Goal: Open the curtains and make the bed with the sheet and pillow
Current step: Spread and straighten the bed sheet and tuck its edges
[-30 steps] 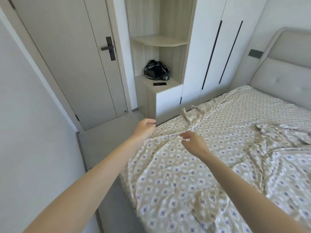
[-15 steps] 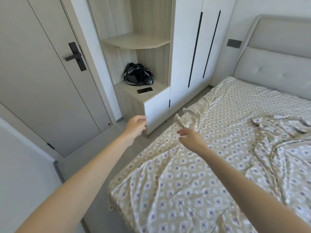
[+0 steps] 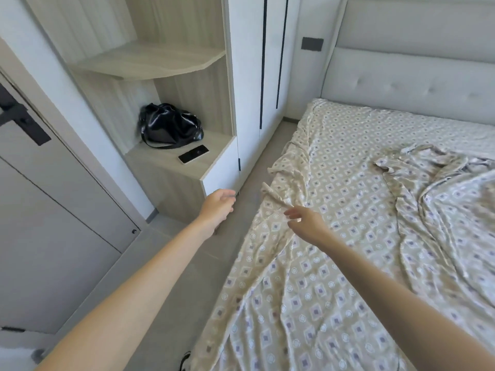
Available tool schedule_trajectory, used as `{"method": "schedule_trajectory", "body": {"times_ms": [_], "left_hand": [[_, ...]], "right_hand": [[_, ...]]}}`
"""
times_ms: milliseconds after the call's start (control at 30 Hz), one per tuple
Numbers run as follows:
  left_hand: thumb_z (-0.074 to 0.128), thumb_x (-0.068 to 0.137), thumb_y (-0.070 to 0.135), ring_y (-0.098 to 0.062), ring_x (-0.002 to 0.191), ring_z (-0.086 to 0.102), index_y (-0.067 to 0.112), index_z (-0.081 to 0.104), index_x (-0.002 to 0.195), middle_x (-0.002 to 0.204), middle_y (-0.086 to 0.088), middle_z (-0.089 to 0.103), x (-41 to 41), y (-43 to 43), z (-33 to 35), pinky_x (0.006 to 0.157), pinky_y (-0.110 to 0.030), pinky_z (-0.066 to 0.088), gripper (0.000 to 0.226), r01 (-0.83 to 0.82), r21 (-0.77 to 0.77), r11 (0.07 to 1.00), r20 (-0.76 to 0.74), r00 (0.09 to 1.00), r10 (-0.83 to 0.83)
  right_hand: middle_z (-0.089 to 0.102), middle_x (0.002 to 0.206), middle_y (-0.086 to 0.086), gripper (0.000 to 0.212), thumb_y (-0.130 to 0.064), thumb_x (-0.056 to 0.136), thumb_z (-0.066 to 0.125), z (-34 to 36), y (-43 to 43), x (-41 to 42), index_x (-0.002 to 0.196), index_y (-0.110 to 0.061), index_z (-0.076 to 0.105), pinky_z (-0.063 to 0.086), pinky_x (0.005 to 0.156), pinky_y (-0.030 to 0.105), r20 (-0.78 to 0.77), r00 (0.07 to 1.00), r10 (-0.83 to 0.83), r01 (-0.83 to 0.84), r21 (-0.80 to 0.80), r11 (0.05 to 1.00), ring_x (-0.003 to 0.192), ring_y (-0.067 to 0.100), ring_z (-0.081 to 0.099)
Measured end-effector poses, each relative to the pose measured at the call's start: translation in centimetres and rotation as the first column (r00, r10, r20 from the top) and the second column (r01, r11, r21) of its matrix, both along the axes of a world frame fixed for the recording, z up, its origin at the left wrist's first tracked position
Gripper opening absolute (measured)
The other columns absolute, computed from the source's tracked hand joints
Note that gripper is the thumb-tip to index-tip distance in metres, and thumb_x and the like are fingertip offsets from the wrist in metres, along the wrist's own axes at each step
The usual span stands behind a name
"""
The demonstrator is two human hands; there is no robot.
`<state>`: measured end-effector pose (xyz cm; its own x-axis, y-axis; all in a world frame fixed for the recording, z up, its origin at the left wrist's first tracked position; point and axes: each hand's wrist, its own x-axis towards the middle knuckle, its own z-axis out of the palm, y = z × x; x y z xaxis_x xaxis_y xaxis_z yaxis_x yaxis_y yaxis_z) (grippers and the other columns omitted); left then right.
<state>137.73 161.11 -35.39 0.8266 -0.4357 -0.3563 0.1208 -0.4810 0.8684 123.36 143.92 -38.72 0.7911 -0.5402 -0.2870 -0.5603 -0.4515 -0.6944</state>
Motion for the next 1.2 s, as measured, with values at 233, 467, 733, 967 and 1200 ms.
{"method": "schedule_trajectory", "body": {"times_ms": [233,467,733,967,1200], "left_hand": [[0.048,0.095,0.019,-0.012,0.088,0.060,0.022,0.059,0.117,0.114,0.005,0.060,10.4,0.2,-0.4,0.068,-0.021,0.044,0.025,0.262,0.022,0.965,-0.014,0.965,-0.262],[0.044,0.096,0.016,-0.014,0.091,0.058,0.019,0.056,0.122,0.116,0.003,0.059,15.3,-1.8,-1.1,0.073,-0.021,0.045,0.029,0.398,0.022,0.917,-0.060,0.916,-0.396],[0.044,0.096,0.017,-0.014,0.091,0.057,0.018,0.055,0.122,0.124,-0.001,0.058,17.4,-4.4,-3.7,0.083,-0.027,0.043,0.028,0.478,0.063,0.876,-0.067,0.878,-0.474],[0.042,0.096,0.015,-0.020,0.115,0.055,0.017,0.055,0.121,0.127,-0.002,0.056,22.8,-8.9,-5.6,0.087,-0.026,0.041,0.028,0.660,0.109,0.744,-0.032,0.750,-0.660],[0.040,0.097,0.016,-0.017,0.104,0.056,0.019,0.054,0.124,0.125,-0.003,0.056,32.0,-13.1,-7.4,0.080,-0.024,0.044,0.030,0.842,0.199,0.501,0.018,0.508,-0.861]], "right_hand": [[0.060,0.122,-0.002,0.037,-0.016,0.088,0.049,-0.6,3.4,7.3,0.123,-0.024,0.059,0.052,0.085,0.033,-0.094,0.963,-0.252,0.256,0.029,0.966,0.104,0.015,0.059],[0.058,0.120,0.000,0.038,-0.013,0.088,0.048,-0.8,4.0,10.9,0.124,-0.020,0.058,0.051,0.084,0.031,-0.139,0.911,-0.388,0.398,0.049,0.916,0.100,0.016,0.057],[0.060,0.114,-0.004,0.045,-0.010,0.086,0.046,-2.2,3.4,12.3,0.129,-0.020,0.055,0.048,0.069,0.025,-0.156,0.875,-0.458,0.471,0.060,0.880,0.087,0.012,0.058],[0.063,0.116,-0.004,0.042,-0.012,0.086,0.046,-4.8,3.0,16.8,0.124,-0.024,0.059,0.053,0.075,0.028,-0.197,0.784,-0.588,0.606,0.039,0.795,0.089,0.013,0.060],[0.062,0.123,0.000,0.044,-0.010,0.086,0.044,-7.3,3.3,25.4,0.127,-0.018,0.057,0.053,0.085,0.030,-0.283,0.607,-0.743,0.788,0.096,0.608,0.098,0.016,0.061]]}}
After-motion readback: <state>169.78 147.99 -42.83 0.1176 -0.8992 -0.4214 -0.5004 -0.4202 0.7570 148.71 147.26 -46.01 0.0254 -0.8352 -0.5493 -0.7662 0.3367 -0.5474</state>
